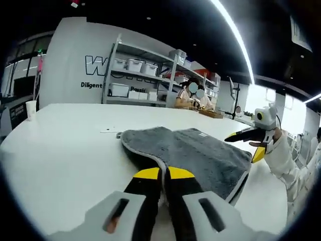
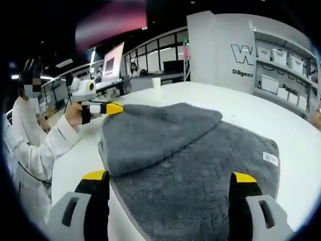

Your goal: Open the folded towel by lifting each exposed corner and separating the folded layers until the towel lies flat within the target outline without major curled edges

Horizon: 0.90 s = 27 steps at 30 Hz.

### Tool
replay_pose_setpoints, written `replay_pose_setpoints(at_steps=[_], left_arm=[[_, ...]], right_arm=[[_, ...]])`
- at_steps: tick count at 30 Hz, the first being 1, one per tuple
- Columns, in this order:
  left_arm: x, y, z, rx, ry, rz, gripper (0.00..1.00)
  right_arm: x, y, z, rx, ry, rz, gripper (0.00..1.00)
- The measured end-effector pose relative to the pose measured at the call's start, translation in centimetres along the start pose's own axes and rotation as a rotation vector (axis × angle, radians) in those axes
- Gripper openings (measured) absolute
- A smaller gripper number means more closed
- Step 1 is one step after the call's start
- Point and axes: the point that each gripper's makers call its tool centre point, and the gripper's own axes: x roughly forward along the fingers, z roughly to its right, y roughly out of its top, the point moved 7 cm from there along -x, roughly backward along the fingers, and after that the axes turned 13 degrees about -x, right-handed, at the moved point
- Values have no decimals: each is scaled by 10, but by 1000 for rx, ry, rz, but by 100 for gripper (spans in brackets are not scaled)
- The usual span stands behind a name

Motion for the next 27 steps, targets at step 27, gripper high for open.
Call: replay_pose_setpoints(at_steps=[27], left_arm=[[-36, -4, -52, 134, 378, -109, 3]], right_arm=[[2, -4, 1, 8, 8, -19, 98]])
